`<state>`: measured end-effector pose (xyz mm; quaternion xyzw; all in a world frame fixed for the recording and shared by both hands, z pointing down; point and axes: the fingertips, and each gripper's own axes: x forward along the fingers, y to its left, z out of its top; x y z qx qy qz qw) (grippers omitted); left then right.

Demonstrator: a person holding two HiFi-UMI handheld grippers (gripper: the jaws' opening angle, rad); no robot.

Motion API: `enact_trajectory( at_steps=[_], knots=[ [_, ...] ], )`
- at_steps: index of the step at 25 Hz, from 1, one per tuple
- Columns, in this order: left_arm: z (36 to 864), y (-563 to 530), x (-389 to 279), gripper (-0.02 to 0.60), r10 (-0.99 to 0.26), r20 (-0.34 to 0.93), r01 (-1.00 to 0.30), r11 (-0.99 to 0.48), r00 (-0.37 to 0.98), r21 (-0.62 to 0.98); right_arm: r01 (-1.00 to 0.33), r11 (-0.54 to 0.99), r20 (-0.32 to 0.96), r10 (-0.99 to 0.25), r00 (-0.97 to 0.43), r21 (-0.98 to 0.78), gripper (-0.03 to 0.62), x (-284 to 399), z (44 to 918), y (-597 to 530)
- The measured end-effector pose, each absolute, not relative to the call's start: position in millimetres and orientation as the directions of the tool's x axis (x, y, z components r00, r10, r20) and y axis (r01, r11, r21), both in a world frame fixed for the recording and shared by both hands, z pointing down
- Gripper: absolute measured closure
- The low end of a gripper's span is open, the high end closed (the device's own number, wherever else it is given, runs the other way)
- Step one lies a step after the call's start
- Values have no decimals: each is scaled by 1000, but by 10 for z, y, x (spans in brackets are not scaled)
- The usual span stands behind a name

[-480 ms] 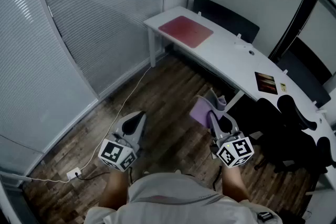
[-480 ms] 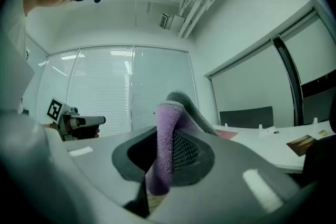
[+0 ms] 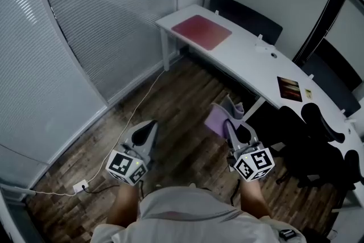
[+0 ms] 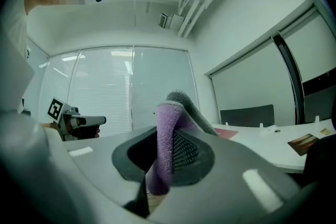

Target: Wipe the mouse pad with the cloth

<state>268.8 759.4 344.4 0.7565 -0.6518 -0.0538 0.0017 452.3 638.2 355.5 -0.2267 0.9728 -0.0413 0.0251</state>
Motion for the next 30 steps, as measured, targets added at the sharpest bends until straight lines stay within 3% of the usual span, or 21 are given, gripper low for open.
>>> enact_trajectory(
  at_steps=[15,23,30],
  knots=[
    [3774,7078,3009,581,-992,-23,-987,-127,126,99,-429,874,3,-440,-898,-229,549,4890,4055,5775],
    [3874,6373,2604,581,-983,-44,-977,-180,176,116,-494,846,27,-500,-866,-199,549,4608,4055,5166],
    [3787,5807,1745,581,-976,-62,-967,-216,209,139,-516,837,50,-516,-855,-183,549,3737,3904,4646]
  ],
)
